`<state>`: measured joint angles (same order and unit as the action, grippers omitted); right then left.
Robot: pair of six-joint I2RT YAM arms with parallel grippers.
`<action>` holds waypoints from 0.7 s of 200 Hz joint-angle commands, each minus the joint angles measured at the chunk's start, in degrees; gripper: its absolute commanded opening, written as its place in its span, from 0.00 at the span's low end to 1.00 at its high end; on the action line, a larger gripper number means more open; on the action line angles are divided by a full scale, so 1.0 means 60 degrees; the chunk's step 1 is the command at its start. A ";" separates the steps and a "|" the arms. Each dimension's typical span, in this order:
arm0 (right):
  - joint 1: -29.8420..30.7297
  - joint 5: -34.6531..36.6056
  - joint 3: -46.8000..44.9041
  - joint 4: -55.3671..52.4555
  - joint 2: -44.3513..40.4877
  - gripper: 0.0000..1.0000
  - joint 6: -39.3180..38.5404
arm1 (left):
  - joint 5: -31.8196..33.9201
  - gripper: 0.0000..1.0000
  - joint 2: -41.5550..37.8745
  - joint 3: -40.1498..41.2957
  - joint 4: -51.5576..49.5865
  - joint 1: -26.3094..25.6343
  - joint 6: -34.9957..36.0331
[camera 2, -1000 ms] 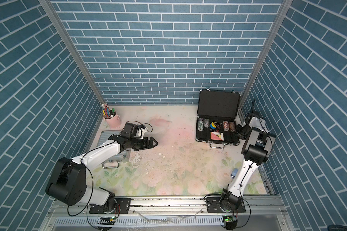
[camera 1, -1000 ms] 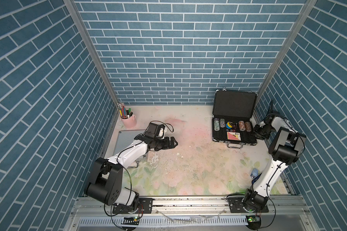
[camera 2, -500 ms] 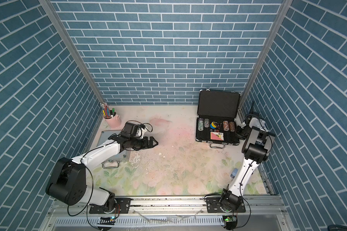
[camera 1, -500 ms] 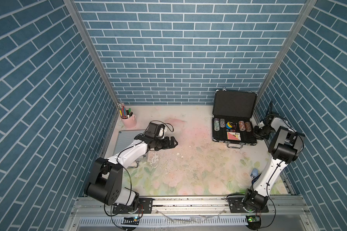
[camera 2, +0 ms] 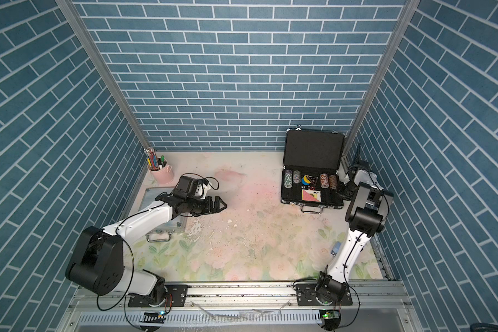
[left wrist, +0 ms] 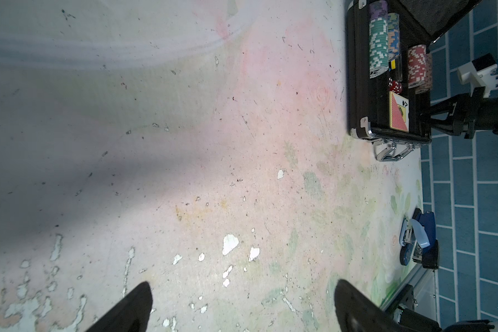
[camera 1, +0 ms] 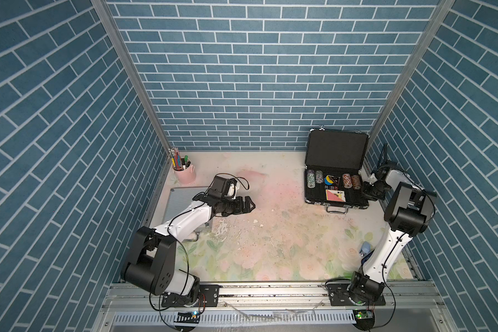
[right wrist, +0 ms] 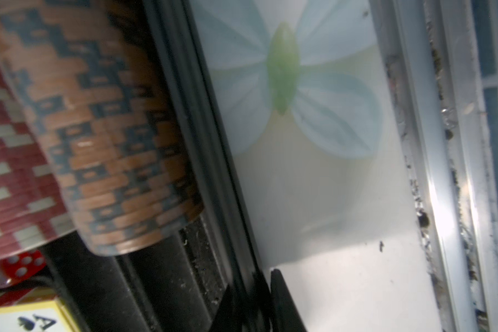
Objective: Close the poker set cases
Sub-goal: Move the poker set case to the center of the board.
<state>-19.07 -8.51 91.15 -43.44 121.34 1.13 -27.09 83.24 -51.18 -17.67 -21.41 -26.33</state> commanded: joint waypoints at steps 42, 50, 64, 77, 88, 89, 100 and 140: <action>0.1773 -0.0874 -0.0858 -0.1651 -0.0032 0.00 0.0746 | 0.0096 1.00 -0.0604 0.0317 -0.0131 -0.0050 0.0079; 0.1891 -0.0867 -0.0943 -0.1668 -0.0106 0.00 0.0778 | 0.0118 1.00 -0.0666 0.0366 -0.0153 -0.0065 0.0081; 0.2122 -0.0859 -0.1093 -0.1695 -0.0233 0.00 0.0837 | 0.0148 1.00 -0.0758 0.0438 -0.0160 -0.0064 0.0081; 0.2393 -0.0826 -0.1223 -0.1746 -0.0335 0.00 0.0896 | 0.0149 1.00 -0.0816 0.0505 -0.0160 -0.0065 0.0081; 0.2657 -0.0788 -0.1383 -0.1766 -0.0437 0.00 0.0953 | 0.0143 1.00 -0.0866 0.0551 -0.0161 -0.0057 0.0072; 0.2683 -0.0790 -0.1403 -0.1760 -0.0442 0.00 0.0961 | 0.0147 1.00 -0.0866 0.0556 -0.0160 -0.0054 0.0077; 0.2934 -0.0723 -0.1573 -0.1765 -0.0543 0.00 0.1037 | 0.0143 1.00 -0.0923 0.0600 -0.0160 -0.0061 0.0081; 0.3763 -0.0549 -0.2393 -0.1602 -0.0979 0.00 0.1325 | 0.0141 1.00 -0.1074 0.0716 -0.0175 -0.0074 0.0088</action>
<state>-2.33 -7.03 81.93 -46.54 114.43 13.65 -26.72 78.32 -47.86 -18.31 -21.41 -26.33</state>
